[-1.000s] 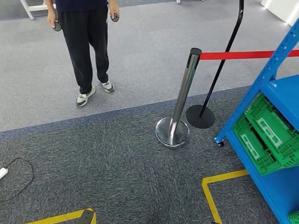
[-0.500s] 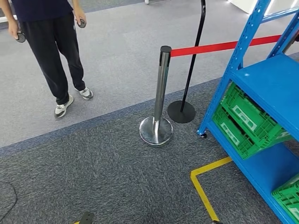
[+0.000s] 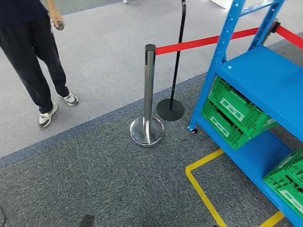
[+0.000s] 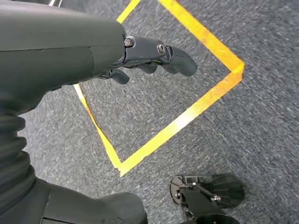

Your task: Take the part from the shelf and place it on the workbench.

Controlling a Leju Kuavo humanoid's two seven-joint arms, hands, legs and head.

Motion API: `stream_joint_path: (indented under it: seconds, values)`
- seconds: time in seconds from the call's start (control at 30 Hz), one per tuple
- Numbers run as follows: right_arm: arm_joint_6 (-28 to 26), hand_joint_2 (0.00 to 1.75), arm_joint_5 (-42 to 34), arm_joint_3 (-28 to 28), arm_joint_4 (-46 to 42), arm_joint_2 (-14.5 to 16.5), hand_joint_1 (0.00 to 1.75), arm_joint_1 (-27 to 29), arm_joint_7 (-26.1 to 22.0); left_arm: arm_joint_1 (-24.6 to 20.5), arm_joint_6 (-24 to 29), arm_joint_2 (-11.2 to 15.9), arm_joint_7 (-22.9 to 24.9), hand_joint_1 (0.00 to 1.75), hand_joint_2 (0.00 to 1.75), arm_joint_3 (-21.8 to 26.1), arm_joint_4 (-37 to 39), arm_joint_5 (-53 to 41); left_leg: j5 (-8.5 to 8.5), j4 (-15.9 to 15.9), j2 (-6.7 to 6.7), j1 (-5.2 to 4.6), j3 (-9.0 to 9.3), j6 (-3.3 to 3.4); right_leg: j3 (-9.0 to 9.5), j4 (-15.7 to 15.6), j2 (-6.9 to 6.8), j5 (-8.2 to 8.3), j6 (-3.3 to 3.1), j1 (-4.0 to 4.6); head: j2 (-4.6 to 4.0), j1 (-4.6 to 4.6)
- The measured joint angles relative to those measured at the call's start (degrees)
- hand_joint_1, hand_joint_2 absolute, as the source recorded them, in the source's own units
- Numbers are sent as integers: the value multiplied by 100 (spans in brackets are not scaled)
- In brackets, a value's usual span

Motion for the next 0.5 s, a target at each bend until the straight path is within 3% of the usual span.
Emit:
stream_joint_path:
  seconds: [0.1, 0.17, 0.27, 0.3, 0.33, 0.37, 0.4, 0.47, 0.5]
  values:
    - [5, 0, 0, 0, -1, 0, 0, 3, 1, -19, -4, -3, 0, 0, 175, 0, 0, 5, -6, -16, 71, 8, 22, -92, 31, -90, 79, 22, -103, 24, 0, -3]
    - [4, 0, -2, 0, -1, -1, 0, -3, -1, -26, -19, -5, -1, 0, 175, 0, 0, 8, -144, 148, -58, 25, -40, -158, 37, -127, 163, 52, -176, 1, 0, -11]
    - [15, 0, -7, 0, -1, 1, 0, -22, -8, -12, -41, -1, 2, 0, 175, 0, 1, 9, -664, 1165, -284, 32, -520, -206, 29, -142, 300, 69, -236, -20, 0, -28]
    - [24, 0, -7, 0, -1, 2, 0, -21, -8, -5, -41, 1, 5, 0, 175, 0, 2, 9, -764, 1482, -300, 34, -683, -211, 25, -142, 354, 70, -240, -22, 0, -28]
    - [32, 0, -7, 0, -1, 3, 0, -16, -8, 1, -37, 3, 8, 0, 175, 0, 2, 9, -754, 1623, -309, 36, -769, -213, 24, -142, 411, 72, -238, -25, 0, -28]
    - [37, 0, -8, 0, -1, 4, 0, -11, -8, 3, -32, 4, 13, 0, 175, 0, 2, 8, -621, 1530, -320, 42, -741, -212, 27, -141, 472, 76, -232, -31, 0, -27]
    - [44, 0, -9, 0, -2, 6, 0, -9, -8, 4, -28, 5, 16, 0, 175, 0, 2, 5, -413, 1240, -345, 53, -613, -214, 30, -141, 534, 82, -220, -40, 0, -27]
    - [51, 0, -11, 0, -4, 9, 0, -14, -8, 1, -23, 8, 23, 0, 175, 0, 2, 1, -44, 447, -566, 106, -251, -230, 16, -124, 658, 91, -169, -44, 0, -33]
    - [52, 0, -11, 0, -5, 10, 0, -19, -8, -1, -23, 6, 26, 0, 175, 0, 2, -1, 36, 175, -679, 129, -134, -228, -5, -118, 712, 101, -135, -40, 0, -35]
